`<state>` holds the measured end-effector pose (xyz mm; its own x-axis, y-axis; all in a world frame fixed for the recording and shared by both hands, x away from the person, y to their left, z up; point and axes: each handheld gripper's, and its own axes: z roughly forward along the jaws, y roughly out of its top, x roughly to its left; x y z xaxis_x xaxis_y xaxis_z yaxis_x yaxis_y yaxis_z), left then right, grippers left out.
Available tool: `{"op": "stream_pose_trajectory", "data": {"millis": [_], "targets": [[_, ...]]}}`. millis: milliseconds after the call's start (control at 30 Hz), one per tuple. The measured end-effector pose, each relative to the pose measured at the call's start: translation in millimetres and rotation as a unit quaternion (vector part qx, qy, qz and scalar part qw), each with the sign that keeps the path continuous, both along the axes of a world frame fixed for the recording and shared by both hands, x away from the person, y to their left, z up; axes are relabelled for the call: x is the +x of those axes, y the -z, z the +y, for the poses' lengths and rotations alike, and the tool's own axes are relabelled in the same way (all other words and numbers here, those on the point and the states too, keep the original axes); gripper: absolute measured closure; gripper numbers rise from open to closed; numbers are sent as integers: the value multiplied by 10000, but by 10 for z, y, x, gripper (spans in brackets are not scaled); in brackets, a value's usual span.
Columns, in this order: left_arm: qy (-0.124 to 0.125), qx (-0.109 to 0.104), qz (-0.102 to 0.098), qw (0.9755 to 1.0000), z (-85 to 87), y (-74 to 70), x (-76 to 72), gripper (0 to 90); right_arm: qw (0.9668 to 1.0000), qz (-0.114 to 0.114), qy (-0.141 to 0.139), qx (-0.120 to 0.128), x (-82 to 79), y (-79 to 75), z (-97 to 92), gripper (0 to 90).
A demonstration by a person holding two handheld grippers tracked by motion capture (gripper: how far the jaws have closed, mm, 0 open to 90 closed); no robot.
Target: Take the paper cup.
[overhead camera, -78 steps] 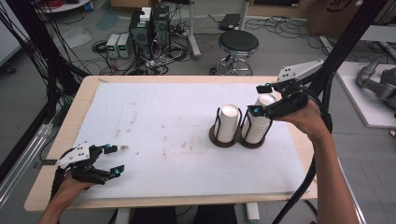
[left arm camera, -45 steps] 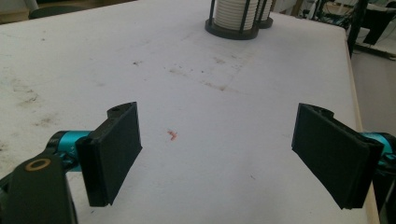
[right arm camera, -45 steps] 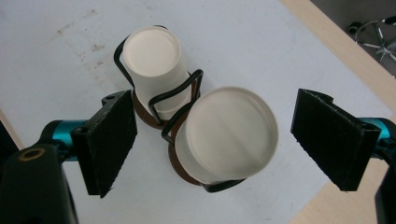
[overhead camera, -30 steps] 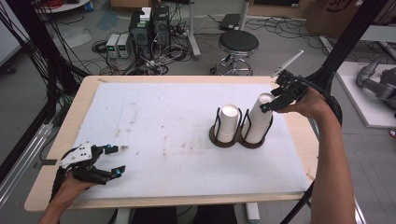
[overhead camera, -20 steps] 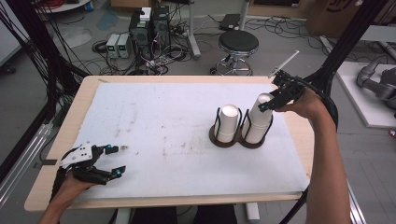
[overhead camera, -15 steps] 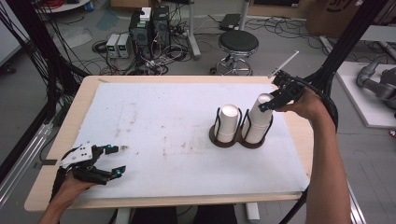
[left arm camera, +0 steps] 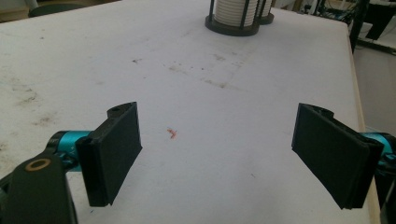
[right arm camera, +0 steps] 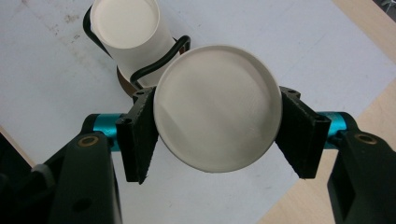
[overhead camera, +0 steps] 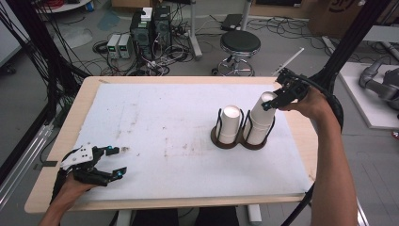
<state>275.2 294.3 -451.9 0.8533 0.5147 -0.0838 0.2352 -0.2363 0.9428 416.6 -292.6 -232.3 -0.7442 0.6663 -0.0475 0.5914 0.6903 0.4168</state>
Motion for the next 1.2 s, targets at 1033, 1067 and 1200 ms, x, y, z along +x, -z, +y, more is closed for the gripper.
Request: {"op": "stream_pose_trajectory", "data": {"millis": [1033, 1067, 1200], "targets": [[-6, 20, 1, 10000, -3, 0, 2, 155, 9984, -560, -87, -69, -180, -660, 55, 367], [-6, 22, 2, 10000, -4, 0, 2, 155, 9983, -580, -89, -68, -188, -683, 54, 367], [-14, 26, -2, 10000, -6, 1, 1, 155, 9976, -677, -109, -101, -230, -796, 58, 367]]}}
